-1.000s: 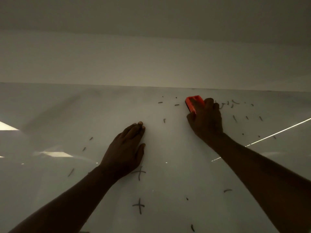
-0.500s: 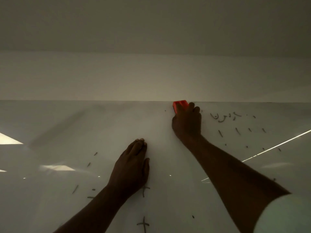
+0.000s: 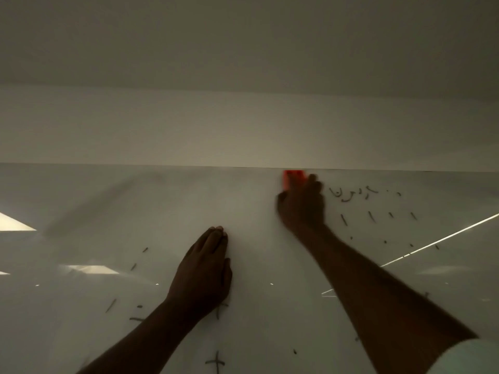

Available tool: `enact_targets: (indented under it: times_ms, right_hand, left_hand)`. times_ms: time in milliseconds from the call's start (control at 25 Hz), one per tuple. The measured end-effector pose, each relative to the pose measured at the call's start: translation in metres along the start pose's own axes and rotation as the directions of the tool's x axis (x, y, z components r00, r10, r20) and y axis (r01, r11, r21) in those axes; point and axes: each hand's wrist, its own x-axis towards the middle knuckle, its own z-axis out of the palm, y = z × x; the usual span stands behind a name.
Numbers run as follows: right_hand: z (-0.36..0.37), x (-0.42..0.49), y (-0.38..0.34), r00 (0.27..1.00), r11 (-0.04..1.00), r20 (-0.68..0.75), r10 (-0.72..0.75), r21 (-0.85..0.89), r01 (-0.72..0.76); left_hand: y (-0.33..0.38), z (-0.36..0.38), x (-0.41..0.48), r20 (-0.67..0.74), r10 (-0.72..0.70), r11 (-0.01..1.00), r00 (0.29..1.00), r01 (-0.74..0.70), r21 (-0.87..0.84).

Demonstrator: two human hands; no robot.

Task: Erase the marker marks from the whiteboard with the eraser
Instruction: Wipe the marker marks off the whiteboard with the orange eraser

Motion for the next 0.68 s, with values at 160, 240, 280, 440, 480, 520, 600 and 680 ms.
enact_targets:
  times_ms: [160, 240, 280, 440, 480, 520, 600, 680]
  right_hand:
    - [0.001, -0.053, 0.012, 0.768, 0.779, 0.148, -0.624, 0.03, 0.627]
    - [-0.01, -0.016, 0.079, 0.866, 0.867, 0.119, -0.485, -0.061, 0.494]
    - [-0.017, 0.004, 0.112, 0.954, 0.947, 0.078, -0.289, -0.122, 0.297]
    - [-0.021, 0.01, 0.12, 0.994, 0.989, -0.006, 0.114, -0.093, -0.114]
    - [-0.015, -0.009, 0.1, 1.0, 0.999, -0.005, -0.006, -0.04, 0.006]
    - [-0.009, -0.037, 0.084, 0.986, 0.986, -0.008, -0.165, -0.022, 0.165]
    - [-0.014, -0.082, 0.09, 0.867, 0.869, 0.081, -0.492, -0.017, 0.494]
    - [-0.032, -0.073, 0.143, 0.785, 0.791, 0.135, -0.604, -0.021, 0.612]
  left_hand:
    - [-0.002, 0.002, 0.0, 0.03, 0.016, 0.997, 0.999, -0.018, 0.077]
    - [-0.005, 0.001, -0.002, 0.05, 0.01, 0.997, 0.999, -0.014, 0.076]
    - [-0.004, 0.0, -0.002, 0.062, 0.002, 0.997, 0.998, -0.007, 0.077]
    - [0.019, 0.001, 0.011, 0.092, -0.133, 0.991, 0.987, 0.133, -0.001]
    - [0.031, 0.003, 0.017, 0.079, -0.137, 0.99, 0.987, 0.139, -0.021]
    - [0.045, 0.007, 0.023, 0.058, -0.099, 0.994, 0.993, 0.101, -0.031]
    - [0.077, 0.016, 0.034, 0.046, 0.011, 0.998, 0.999, -0.008, -0.059]
    - [0.105, 0.029, 0.038, 0.085, 0.082, 0.992, 0.993, -0.072, -0.107]
